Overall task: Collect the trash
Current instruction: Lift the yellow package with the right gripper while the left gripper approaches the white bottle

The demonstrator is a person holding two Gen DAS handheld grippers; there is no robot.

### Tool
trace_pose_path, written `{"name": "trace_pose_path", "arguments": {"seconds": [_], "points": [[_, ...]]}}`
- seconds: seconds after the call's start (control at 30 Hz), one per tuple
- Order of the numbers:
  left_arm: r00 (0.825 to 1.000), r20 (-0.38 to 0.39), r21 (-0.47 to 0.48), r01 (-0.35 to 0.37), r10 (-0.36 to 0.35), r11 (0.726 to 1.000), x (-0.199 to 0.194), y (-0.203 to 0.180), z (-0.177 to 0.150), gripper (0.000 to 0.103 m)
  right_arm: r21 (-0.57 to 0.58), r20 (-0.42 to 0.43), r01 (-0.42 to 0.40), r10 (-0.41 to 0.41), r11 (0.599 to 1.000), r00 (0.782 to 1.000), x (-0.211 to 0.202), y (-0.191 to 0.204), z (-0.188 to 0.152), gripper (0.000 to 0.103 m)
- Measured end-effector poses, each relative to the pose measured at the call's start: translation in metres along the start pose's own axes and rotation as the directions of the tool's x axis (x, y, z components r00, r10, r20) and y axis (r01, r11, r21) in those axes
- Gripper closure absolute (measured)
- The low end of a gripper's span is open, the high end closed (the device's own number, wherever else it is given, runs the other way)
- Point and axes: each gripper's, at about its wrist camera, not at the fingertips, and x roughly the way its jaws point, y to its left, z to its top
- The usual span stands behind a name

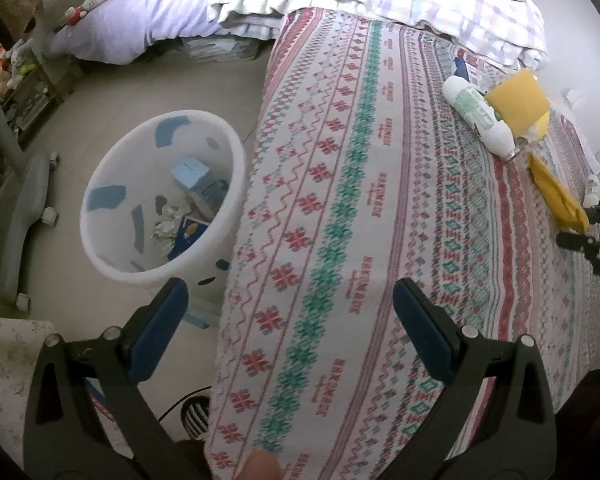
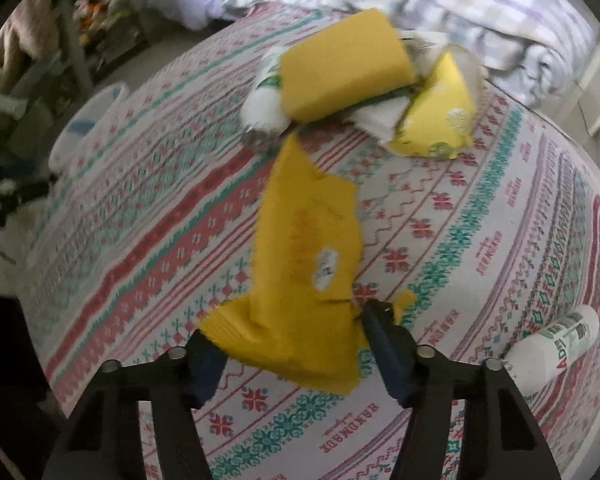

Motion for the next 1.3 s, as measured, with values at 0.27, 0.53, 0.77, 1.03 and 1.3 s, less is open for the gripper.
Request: {"name": "trace_pose_path", "arguments": {"seconds": [0.27, 0.53, 0.77, 1.03, 1.3], "points": [[1.000, -0.001, 0.019, 0.013, -0.013, 1.000, 0.003, -0.021, 0.009, 0.001, 0.077, 0.049, -0.023, 0.020, 0.997, 0.999, -0.013, -0.025, 0.008, 0.063], [0.998, 0.005, 0.008, 0.061, -0.061, 0.998, 0.004, -0.043, 0.025, 0.001, 0.102, 0.115, -0.029, 0.017, 0.994, 0.993, -0.041, -0.019, 0.003, 0.085], [0.994, 0.020, -0.024, 0.105, -0.105, 0.994, 0.011, -0.074, 0.048, 0.002, 0.152, 0.195, -0.044, 0.014, 0.987, 0.981, -0.072, -0.022, 0.004, 0.085], [0.981, 0.050, -0.018, 0.190, -0.189, 0.982, 0.028, -0.125, 0.069, 0.007, 0.214, 0.227, -0.037, -0.013, 0.976, 0.974, -0.088, -0.041, 0.001, 0.085], [0.960, 0.095, -0.029, 0.267, -0.263, 0.963, 0.049, -0.163, 0.084, 0.029, 0.254, 0.243, -0.044, -0.019, 0.966, 0.970, -0.092, -0.057, 0.000, 0.085]]}}
